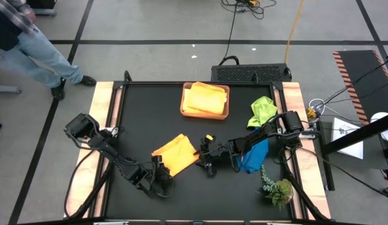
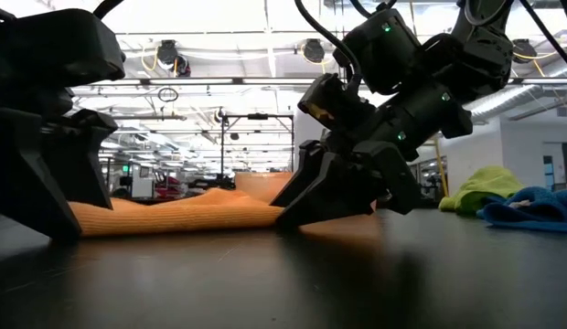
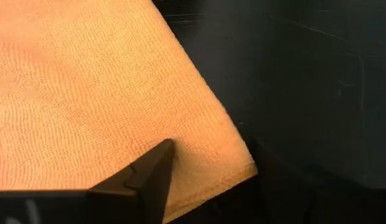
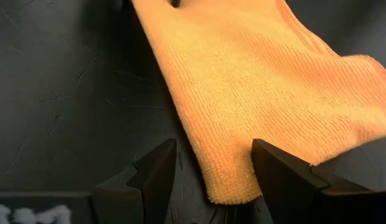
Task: Fold microfiber towels
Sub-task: Put the orange towel in the orange bin, then fold the green towel
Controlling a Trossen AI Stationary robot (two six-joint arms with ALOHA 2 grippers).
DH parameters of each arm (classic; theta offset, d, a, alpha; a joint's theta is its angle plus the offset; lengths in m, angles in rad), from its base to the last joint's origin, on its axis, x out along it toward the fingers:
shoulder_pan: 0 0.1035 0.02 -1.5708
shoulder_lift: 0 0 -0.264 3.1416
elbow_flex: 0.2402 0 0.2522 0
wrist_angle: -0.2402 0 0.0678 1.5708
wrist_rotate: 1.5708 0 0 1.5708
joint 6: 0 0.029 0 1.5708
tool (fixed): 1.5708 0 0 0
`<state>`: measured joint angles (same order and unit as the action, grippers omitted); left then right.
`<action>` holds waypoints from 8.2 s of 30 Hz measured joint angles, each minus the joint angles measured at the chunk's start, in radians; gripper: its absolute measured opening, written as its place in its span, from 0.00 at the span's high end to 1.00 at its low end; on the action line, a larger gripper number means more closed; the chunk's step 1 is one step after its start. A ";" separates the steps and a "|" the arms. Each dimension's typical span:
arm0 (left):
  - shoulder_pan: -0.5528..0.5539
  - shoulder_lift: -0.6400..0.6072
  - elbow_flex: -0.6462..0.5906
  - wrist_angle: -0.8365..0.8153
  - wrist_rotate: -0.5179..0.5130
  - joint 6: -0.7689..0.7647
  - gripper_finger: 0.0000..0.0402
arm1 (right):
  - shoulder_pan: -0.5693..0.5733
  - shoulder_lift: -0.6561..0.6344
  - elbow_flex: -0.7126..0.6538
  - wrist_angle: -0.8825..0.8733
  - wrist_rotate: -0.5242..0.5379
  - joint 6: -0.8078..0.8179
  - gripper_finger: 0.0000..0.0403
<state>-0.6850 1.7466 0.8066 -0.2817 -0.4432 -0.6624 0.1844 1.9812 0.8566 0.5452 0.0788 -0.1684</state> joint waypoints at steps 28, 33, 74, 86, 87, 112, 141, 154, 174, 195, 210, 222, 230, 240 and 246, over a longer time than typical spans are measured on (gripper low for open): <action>-0.011 0.001 -0.003 -0.005 -0.015 0.098 0.97 | 0.001 0.002 -0.002 -0.007 -0.042 -0.001 0.90; -0.011 -0.019 -0.005 -0.011 -0.014 0.109 0.95 | 0.002 0.002 -0.002 -0.006 -0.050 0.010 0.98; -0.009 -0.113 -0.003 -0.036 -0.082 0.174 0.98 | 0.062 -0.095 -0.003 -0.068 -0.081 0.077 0.99; 0.021 -0.114 -0.003 -0.016 -0.089 0.214 0.98 | 0.071 -0.095 -0.003 -0.057 -0.081 0.079 0.99; 0.024 -0.114 -0.003 -0.014 -0.089 0.214 0.98 | 0.073 -0.095 -0.003 -0.055 -0.081 0.078 0.99; 0.035 -0.114 -0.002 0.000 -0.109 0.288 0.98 | 0.079 -0.142 -0.001 -0.047 -0.081 0.090 0.99; 0.207 -0.327 0.069 0.016 -0.378 0.666 0.98 | 0.081 -0.552 -0.002 -0.332 0.135 -0.030 0.99; 0.591 -0.369 0.068 0.238 -0.133 0.890 0.98 | -0.039 -0.614 -0.003 -0.399 0.426 -0.041 1.00; 0.969 -0.322 0.068 0.345 0.329 0.757 0.98 | -0.281 -0.663 -0.036 -0.585 0.386 0.212 1.00; 1.239 -0.066 0.069 0.677 0.509 0.776 0.98 | -0.661 -0.576 -0.123 -0.323 0.221 0.138 1.00; 1.293 0.082 0.068 0.808 0.495 0.772 0.85 | -0.747 -0.374 -0.125 -0.176 0.186 0.098 0.98; 1.294 0.040 0.068 0.791 0.488 0.762 0.61 | -0.756 -0.375 -0.125 -0.145 0.187 0.066 0.77; 1.291 -0.169 0.068 0.653 0.486 0.762 0.49 | -0.742 -0.483 -0.125 -0.193 0.238 0.065 0.61; 1.200 -0.452 0.068 0.454 0.496 0.791 0.59 | -0.608 -0.740 -0.149 -0.265 0.211 -0.098 0.64; 1.106 -0.574 0.033 0.412 0.542 0.775 0.69 | -0.485 -0.937 -0.211 -0.313 0.211 -0.062 0.67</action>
<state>0.4205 1.1728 0.8393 0.1307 0.0989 0.1126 -0.3006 1.0442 0.6459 0.2318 0.2902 -0.2305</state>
